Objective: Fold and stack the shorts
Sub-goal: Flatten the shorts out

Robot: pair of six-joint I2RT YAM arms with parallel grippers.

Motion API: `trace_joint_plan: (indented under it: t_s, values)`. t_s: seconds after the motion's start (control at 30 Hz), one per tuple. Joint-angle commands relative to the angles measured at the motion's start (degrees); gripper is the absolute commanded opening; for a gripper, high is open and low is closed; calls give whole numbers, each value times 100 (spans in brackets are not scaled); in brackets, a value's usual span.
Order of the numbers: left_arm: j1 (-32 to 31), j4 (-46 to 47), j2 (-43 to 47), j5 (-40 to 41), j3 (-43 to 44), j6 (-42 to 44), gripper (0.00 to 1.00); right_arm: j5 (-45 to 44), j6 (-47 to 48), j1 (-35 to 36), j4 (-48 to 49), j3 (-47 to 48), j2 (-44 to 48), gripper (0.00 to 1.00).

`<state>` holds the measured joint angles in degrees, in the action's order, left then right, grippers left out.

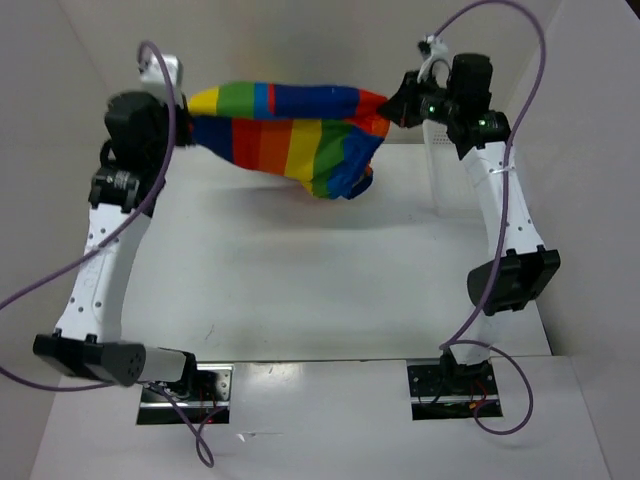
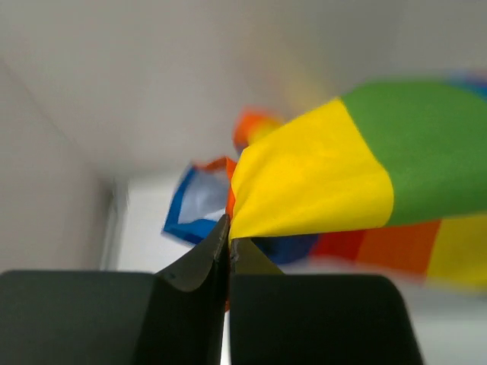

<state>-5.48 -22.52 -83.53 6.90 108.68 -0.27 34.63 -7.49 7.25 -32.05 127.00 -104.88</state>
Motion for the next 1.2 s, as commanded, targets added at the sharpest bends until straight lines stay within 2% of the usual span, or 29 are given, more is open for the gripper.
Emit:
trace_joint_plan:
  t_s: [0.0, 0.07, 0.1, 0.17, 0.2, 0.33, 0.43, 0.53, 0.57, 0.63, 0.67, 0.77, 0.83, 0.93, 1.03, 1.17]
  values:
    - [-225, -622, 958, 778, -2179, 27, 0, -316, 694, 13, -573, -1753, 598, 0]
    - [-498, -937, 1625, 778, -2981, 27, 0, -587, 1193, 408, -801, -2989, 1109, 0]
    - [-551, -1216, 1768, 778, -3402, 27, 0, -650, 1336, 575, -898, -3301, 1249, 0]
    - [-604, -1386, 2006, 778, -3503, 27, 0, -572, 1399, 770, -961, -3655, 1593, 0]
    - [-604, -1386, 2007, 778, -3503, 27, 0, -572, 1303, 770, -961, -3656, 1663, 0]
    - [-481, -1228, 2060, 936, -2837, 27, 0, -327, 1004, 489, -873, -2571, 1665, 0]
    - [-481, -1018, 2060, 1051, -2099, 27, 0, -80, 1003, 436, -873, -1945, 1664, 0]
    - [-481, -1069, 2287, 1304, -1483, 27, 0, -18, 1293, 436, -1267, -1994, 2180, 0]
    - [-481, -1131, 2375, 1436, -1395, 27, 0, -105, 1407, 436, -1442, -2108, 2644, 0]
    - [-481, -1053, 2830, 1727, -1394, 27, 0, -456, 1653, 436, -1497, -2294, 3112, 0]
    - [-481, -661, 3024, 1780, -1507, 27, 0, -536, 1654, 357, -1366, -2294, 3453, 0]
    - [-481, 315, 3483, 2008, -1719, 27, 0, -371, 1041, -239, -788, -1742, 3597, 0]
    - [-481, 468, 3483, 2149, -1474, 27, 0, -90, 358, -425, -514, -1083, 3449, 0]
    - [-481, 468, 3369, 2088, -1157, 27, 0, 25, -58, -487, -390, -580, 3307, 0]
    - [-481, 346, 3098, 1895, -1086, 27, 0, 244, -340, -487, -179, -1158, 3368, 0]
    - [-481, 125, 2492, 1666, -1033, 27, 0, 491, -1304, -487, 418, -2474, 3308, 0]
